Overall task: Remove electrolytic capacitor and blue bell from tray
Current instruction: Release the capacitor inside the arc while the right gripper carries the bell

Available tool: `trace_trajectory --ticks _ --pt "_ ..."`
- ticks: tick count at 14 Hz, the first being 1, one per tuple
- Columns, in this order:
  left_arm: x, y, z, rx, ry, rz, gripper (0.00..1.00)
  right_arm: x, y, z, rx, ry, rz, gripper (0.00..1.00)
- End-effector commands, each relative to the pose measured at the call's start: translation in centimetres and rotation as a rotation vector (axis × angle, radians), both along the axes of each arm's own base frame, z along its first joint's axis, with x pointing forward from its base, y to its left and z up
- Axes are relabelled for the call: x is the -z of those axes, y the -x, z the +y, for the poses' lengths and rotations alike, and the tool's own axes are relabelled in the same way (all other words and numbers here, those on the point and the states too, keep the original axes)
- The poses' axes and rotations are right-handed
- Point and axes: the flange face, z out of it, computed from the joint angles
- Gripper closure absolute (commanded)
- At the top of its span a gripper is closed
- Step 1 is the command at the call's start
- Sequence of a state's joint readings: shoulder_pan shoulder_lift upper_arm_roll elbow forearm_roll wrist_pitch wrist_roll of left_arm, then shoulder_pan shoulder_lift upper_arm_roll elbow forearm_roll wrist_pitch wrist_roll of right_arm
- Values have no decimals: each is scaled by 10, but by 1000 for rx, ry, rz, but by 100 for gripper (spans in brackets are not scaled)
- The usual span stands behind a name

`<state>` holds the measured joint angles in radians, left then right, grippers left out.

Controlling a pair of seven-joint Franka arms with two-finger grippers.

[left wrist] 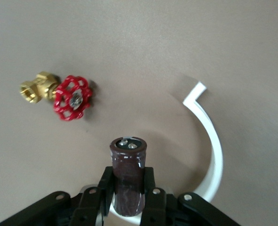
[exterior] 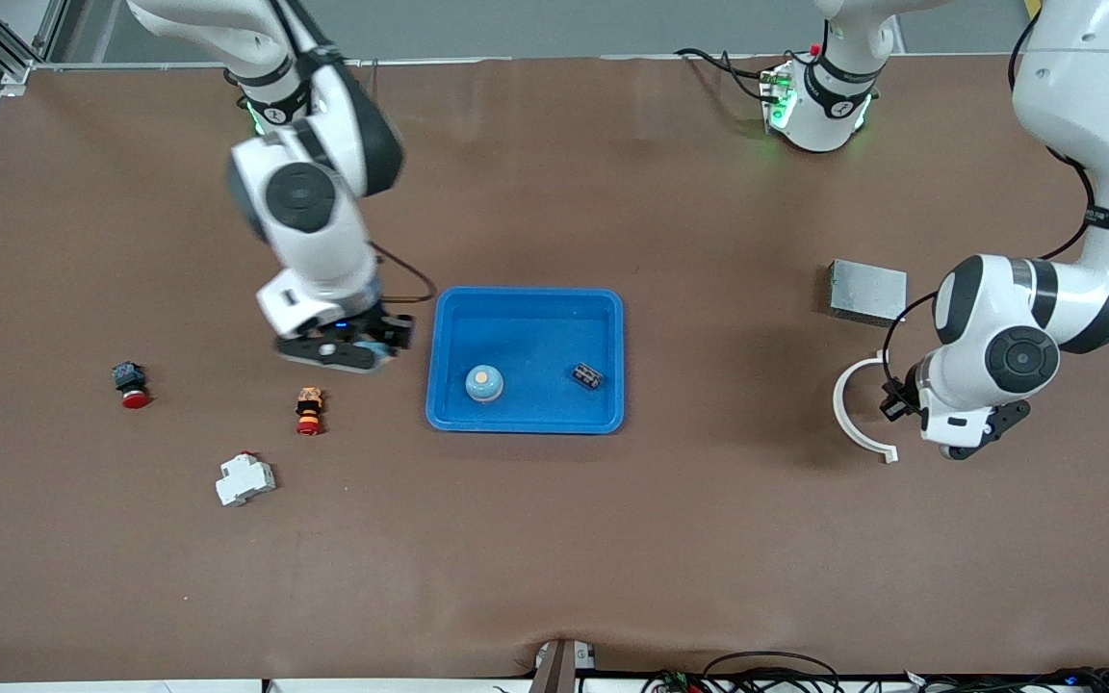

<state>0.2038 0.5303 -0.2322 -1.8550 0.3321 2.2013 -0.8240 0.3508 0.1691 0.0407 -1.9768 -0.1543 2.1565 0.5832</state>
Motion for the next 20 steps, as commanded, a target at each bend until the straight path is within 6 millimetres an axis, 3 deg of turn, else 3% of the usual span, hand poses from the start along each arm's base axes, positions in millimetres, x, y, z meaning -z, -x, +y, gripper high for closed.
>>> trace_trajectory --ticks 1,3,4,7,10,13,17,20 --pt "14 -2 5 24 -1 -8 100 -15 21 -84 -85 -52 12 100" --pt "22 -3 10 29 -9 -1 100 -12 15 -143 -128 -148 40 100" --pt "24 -3 12 29 -12 1 92 -7 16 -163 -144 -169 49 100" --pt "25 -3 9 15 -14 4 0 13 21 -199 -177 -164 47 100" --pt "16 -5 6 14 -17 -7 0 38 23 -221 -196 -154 38 100" --pt "-18 -9 -14 15 -16 -37 0 60 35 -235 -195 -125 43 100" --pt "-47 -5 -96 12 12 -20 0 118 51 -236 -186 -120 12 100" --pt "-55 9 -174 -2 54 -43 0 157 50 -240 -178 -122 18 100"
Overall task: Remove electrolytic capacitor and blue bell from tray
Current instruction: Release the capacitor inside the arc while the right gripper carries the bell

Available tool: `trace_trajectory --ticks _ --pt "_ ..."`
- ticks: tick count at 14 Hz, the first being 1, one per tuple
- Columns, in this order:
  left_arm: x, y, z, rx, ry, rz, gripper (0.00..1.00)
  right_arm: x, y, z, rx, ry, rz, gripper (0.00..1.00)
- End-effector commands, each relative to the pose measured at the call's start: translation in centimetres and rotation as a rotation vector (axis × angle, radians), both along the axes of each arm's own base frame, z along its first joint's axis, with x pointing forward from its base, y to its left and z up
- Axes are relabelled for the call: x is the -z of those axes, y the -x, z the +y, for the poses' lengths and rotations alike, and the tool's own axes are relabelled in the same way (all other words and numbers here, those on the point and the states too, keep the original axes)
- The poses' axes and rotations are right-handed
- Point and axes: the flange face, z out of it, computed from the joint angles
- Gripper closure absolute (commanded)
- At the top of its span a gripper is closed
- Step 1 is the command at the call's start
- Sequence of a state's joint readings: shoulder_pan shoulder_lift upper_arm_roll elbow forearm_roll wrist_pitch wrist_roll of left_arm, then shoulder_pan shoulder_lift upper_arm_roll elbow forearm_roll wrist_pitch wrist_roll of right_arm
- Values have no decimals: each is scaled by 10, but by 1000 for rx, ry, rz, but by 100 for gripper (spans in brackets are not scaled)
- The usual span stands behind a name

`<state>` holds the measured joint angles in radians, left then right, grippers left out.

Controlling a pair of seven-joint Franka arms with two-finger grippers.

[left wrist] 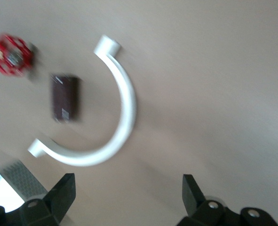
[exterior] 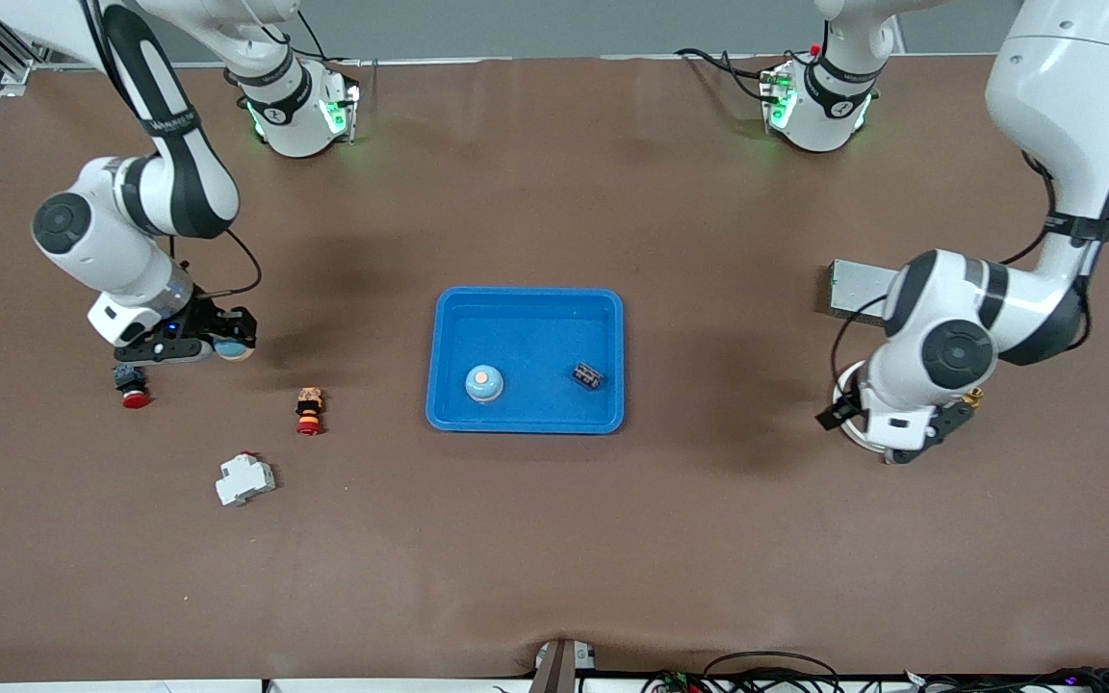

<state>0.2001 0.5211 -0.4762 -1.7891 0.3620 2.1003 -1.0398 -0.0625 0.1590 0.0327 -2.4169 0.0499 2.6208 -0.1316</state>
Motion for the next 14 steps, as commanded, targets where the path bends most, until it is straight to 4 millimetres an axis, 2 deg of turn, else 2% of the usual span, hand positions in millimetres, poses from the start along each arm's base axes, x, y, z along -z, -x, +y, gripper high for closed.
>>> trace_trajectory --ticks 1,3,4,5,8,10,11,12,13,14 --pt "-9 12 -67 -12 26 -15 0 31 1 -5 -11 3 1 100" --pt "-10 35 -146 -2 41 -31 0 44 1 -5 -11 1 14 100" --pt "-12 43 -181 -11 53 -40 0 49 1 -5 -12 2 11 100" --pt "-6 50 -208 -49 61 -41 0 55 1 -5 -12 2 14 100" --pt "9 72 -270 -166 89 -54 0 71 2 -5 -5 2 -5 100" --pt "20 73 -291 -268 151 -78 0 78 3 -8 0 3 -5 100" --pt "24 80 -306 -295 176 -86 4 79 3 -8 0 3 -2 100" --pt "29 84 -315 -307 202 -94 8 77 1 -8 0 3 -5 45" --pt "33 84 -320 -331 229 -108 12 76 -1 -10 -2 4 -8 0" --pt "39 85 -328 -377 267 -127 13 75 -1 -10 -9 4 -6 0"
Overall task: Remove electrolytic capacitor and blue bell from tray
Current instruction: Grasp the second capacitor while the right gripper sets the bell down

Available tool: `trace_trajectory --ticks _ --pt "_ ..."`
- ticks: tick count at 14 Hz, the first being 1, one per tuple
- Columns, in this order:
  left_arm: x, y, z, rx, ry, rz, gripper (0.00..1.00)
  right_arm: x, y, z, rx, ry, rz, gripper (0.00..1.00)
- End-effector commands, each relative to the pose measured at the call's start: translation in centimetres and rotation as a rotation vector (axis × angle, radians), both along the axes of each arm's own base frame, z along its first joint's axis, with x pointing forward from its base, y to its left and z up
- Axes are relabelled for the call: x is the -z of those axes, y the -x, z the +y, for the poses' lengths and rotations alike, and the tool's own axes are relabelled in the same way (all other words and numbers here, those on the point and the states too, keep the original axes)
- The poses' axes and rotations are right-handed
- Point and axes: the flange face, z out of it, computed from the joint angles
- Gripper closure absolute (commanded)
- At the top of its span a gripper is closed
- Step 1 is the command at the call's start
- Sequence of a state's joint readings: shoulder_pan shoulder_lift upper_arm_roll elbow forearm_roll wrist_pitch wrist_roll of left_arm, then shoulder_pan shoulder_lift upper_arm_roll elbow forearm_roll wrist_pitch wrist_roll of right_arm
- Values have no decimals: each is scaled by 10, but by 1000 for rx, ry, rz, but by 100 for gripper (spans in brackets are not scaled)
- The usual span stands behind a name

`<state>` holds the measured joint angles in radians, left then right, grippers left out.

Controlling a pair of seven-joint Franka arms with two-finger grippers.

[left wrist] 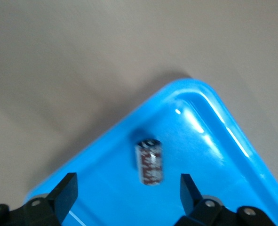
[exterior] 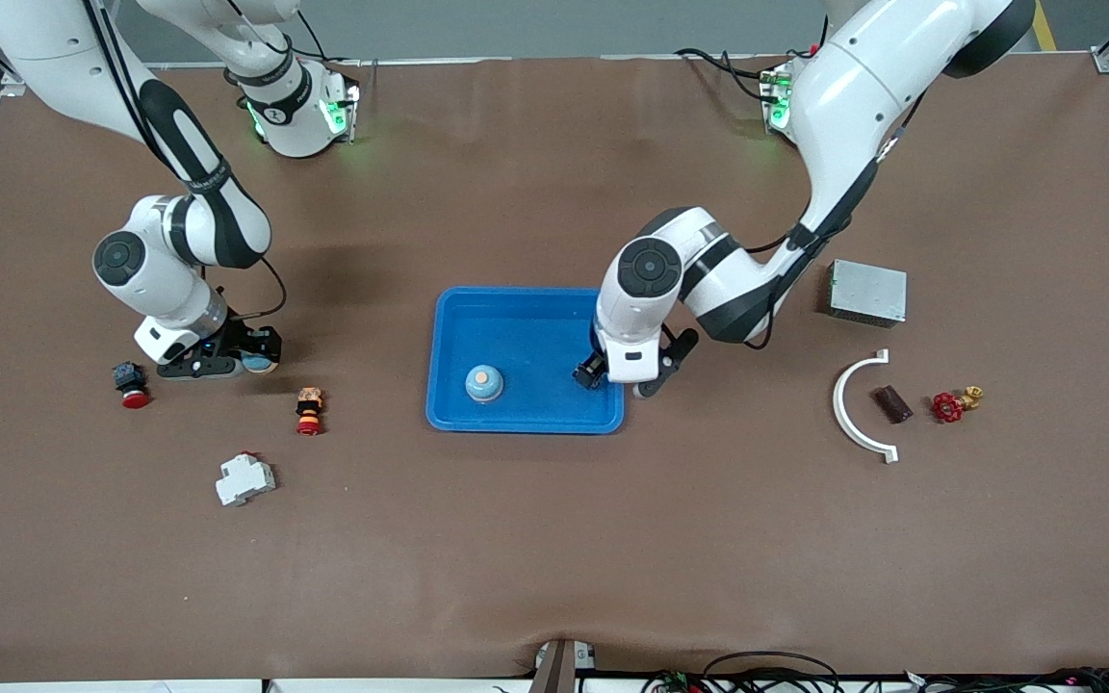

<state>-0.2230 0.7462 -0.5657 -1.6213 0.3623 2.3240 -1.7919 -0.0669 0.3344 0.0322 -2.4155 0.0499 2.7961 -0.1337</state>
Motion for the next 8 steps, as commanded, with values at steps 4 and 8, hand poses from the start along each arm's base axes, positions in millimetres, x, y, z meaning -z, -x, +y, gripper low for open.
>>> trace_trajectory --ticks 4,8 --pt "44 8 -30 -70 15 -72 26 -22 -14 -7 -29 0 14 0" --pt "57 10 -28 -60 -2 -64 59 -81 -27 2 -27 -6 64 0"
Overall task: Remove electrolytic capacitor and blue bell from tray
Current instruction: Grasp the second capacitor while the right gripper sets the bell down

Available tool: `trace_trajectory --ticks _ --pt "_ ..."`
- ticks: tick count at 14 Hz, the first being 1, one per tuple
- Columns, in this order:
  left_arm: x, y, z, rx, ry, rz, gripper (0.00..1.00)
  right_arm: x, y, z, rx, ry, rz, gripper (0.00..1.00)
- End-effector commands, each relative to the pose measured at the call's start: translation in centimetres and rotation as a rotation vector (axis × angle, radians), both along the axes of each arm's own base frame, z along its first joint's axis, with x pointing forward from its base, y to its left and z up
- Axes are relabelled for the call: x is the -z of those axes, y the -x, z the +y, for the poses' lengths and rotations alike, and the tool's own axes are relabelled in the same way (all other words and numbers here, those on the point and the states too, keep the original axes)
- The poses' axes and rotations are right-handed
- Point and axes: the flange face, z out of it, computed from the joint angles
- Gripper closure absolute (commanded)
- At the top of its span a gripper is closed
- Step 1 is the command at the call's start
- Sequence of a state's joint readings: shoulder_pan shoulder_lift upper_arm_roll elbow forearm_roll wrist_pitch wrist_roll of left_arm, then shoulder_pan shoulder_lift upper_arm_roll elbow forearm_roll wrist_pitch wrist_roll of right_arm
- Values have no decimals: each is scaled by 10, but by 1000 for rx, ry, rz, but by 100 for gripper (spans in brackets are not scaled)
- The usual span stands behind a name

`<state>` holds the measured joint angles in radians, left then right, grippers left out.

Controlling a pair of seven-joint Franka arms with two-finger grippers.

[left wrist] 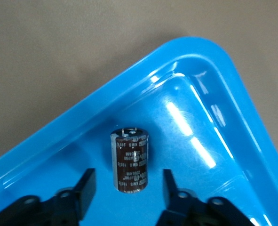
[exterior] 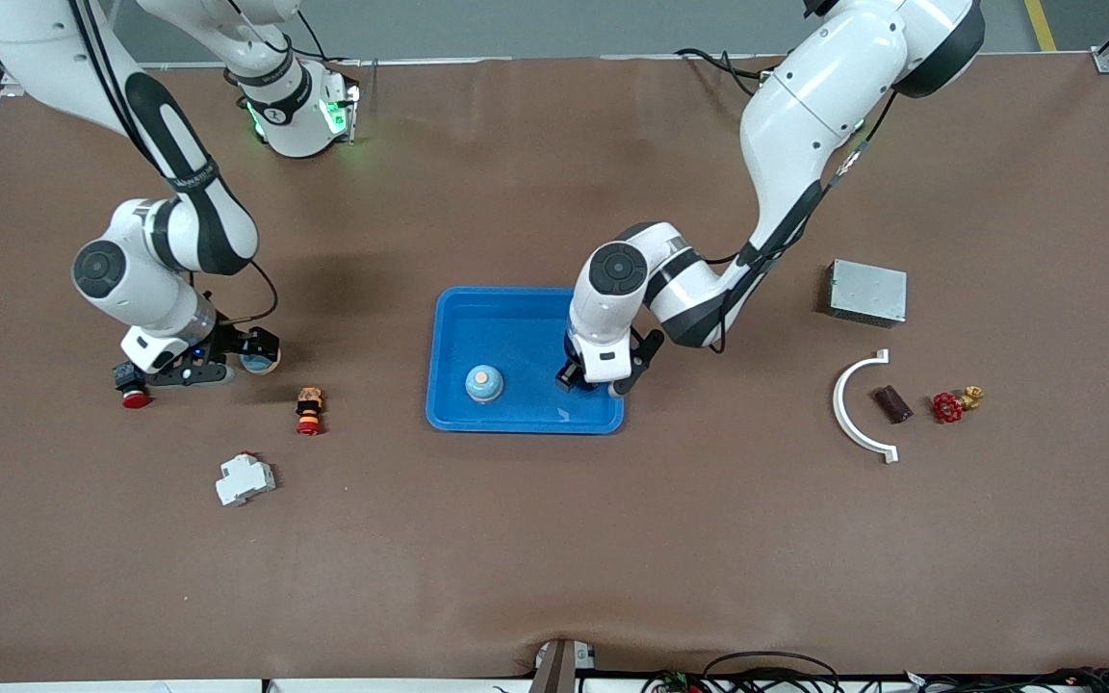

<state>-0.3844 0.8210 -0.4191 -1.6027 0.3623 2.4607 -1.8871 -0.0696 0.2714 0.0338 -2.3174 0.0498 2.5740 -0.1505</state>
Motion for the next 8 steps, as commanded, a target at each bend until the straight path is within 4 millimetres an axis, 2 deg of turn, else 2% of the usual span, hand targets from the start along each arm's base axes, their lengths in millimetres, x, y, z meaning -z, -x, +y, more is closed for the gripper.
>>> trace_trajectory --ticks 1,2,4,7,8 --pt "2 -6 -1 -3 -3 -19 86 -45 -5 10 22 2 19 0" --pt "1 -6 -1 1 -3 -21 100 -55 -9 27 47 3 30 0" --pt "-10 -11 2 -7 -4 -35 100 -66 -14 70 100 9 37 0" --pt "-45 -24 12 -23 -21 -62 100 -80 -19 146 187 5 6 0" --pt "-63 -29 17 -30 -30 -76 100 -84 -21 170 208 0 -5 0"
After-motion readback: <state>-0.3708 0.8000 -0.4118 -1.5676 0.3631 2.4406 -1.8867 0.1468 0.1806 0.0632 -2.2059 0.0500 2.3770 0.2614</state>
